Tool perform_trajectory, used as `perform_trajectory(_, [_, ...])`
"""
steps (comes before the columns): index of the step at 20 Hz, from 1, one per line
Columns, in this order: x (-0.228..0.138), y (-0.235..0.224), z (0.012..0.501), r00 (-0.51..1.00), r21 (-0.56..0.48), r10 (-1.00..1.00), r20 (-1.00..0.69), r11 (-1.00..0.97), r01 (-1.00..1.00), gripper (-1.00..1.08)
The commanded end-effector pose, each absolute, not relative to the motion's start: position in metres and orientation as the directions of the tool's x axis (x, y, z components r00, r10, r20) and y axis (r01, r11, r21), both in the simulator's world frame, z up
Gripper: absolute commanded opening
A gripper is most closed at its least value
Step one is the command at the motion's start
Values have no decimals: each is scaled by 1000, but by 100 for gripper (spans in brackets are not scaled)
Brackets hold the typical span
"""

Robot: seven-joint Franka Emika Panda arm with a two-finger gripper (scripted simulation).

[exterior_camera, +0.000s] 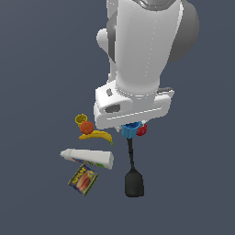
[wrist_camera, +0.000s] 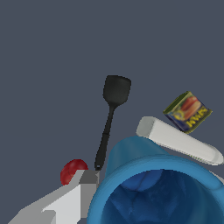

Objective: Pick up a designated object from a clutter of objects.

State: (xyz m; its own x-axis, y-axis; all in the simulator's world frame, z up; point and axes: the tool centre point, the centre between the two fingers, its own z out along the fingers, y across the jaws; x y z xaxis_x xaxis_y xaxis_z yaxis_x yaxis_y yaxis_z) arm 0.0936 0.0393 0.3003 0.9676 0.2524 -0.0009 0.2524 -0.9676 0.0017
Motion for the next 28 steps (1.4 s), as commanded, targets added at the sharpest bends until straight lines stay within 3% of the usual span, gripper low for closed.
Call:
perform_trajectory(1, [100,57,321,968,1,251,-1,-968,251,-100])
perform_trajectory(13, [123,118,386,968,0,251,0,-968,251,-100])
perform_trajectory(28, [133,139,409,968,0,252,0,-968,252,-100])
